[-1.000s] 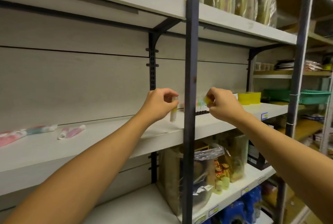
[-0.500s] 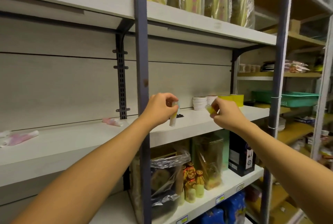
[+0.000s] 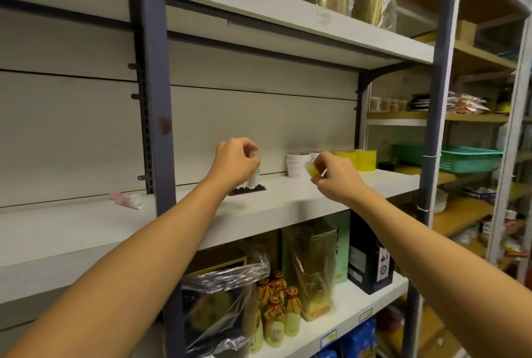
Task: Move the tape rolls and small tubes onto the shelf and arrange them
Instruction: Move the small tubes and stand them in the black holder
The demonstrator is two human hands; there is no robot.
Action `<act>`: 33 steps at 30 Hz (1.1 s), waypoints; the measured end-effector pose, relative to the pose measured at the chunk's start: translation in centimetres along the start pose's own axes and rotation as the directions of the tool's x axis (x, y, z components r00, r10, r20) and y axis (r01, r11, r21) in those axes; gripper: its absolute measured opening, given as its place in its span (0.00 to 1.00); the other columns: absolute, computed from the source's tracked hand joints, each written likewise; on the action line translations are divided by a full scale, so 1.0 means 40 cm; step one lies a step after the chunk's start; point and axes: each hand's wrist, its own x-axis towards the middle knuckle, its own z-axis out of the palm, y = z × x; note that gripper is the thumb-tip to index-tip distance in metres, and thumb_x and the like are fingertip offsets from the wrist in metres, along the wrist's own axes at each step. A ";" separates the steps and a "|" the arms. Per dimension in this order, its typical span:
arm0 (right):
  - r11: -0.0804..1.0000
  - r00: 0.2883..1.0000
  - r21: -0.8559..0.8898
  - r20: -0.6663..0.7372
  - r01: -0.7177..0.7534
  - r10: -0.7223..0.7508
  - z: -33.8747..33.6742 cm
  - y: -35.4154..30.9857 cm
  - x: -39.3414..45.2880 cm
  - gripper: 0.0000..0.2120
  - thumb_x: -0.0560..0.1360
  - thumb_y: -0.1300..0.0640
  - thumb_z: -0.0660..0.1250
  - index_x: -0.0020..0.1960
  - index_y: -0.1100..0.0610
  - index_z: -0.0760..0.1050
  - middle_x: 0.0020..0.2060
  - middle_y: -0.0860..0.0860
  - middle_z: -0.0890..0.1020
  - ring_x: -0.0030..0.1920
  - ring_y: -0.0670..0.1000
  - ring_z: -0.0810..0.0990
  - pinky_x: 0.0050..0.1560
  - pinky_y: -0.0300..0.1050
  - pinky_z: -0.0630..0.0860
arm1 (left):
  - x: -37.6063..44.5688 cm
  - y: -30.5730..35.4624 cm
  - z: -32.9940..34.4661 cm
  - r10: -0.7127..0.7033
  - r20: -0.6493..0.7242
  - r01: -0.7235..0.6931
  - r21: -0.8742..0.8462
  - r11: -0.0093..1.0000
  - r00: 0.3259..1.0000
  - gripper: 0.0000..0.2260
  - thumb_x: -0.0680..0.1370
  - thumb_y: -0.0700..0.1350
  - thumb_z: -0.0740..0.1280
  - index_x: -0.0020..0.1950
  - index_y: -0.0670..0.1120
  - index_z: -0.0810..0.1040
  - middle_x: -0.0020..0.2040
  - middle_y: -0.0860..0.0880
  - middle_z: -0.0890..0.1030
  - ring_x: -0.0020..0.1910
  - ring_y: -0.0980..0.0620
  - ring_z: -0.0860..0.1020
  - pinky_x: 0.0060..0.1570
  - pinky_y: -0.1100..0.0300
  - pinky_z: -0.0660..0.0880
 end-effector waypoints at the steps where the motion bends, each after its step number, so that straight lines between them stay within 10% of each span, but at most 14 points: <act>1: 1.000 1.000 0.010 0.002 0.012 -0.012 0.013 0.006 0.025 0.10 0.74 0.61 0.71 0.52 0.53 0.72 0.47 0.51 0.79 0.44 0.51 0.76 0.35 0.37 0.67 | 0.021 -0.003 0.012 -0.008 -0.010 0.008 -0.001 1.000 1.000 0.10 0.77 0.41 0.69 0.57 0.47 0.84 0.44 0.50 0.81 0.47 0.52 0.77 0.47 0.67 0.67; 12: 0.978 0.986 0.141 0.037 0.153 -0.160 0.157 0.020 0.242 0.10 0.74 0.59 0.71 0.54 0.55 0.75 0.47 0.51 0.79 0.47 0.52 0.77 0.48 0.49 0.78 | 0.179 -0.099 0.096 -0.074 -0.074 0.078 0.051 0.996 0.994 0.07 0.77 0.42 0.69 0.53 0.48 0.84 0.45 0.51 0.83 0.45 0.55 0.79 0.34 0.78 0.67; 17: 0.943 0.973 0.259 0.046 0.207 -0.226 0.228 0.003 0.301 0.08 0.72 0.61 0.72 0.50 0.57 0.75 0.44 0.51 0.80 0.46 0.53 0.78 0.46 0.48 0.77 | 0.191 -0.168 0.104 -0.106 -0.109 0.117 0.096 0.989 0.988 0.07 0.77 0.43 0.70 0.52 0.48 0.85 0.42 0.55 0.82 0.45 0.56 0.80 0.50 0.64 0.74; 33: 0.655 0.940 0.691 -0.106 0.305 -0.325 0.461 -0.079 0.379 0.19 0.73 0.67 0.70 0.60 0.53 0.73 0.40 0.48 0.77 0.39 0.51 0.79 0.45 0.44 0.77 | 0.186 -0.303 0.138 -0.117 -0.215 0.148 0.134 0.980 0.970 0.10 0.75 0.42 0.75 0.56 0.47 0.84 0.48 0.51 0.84 0.44 0.57 0.81 0.42 0.75 0.74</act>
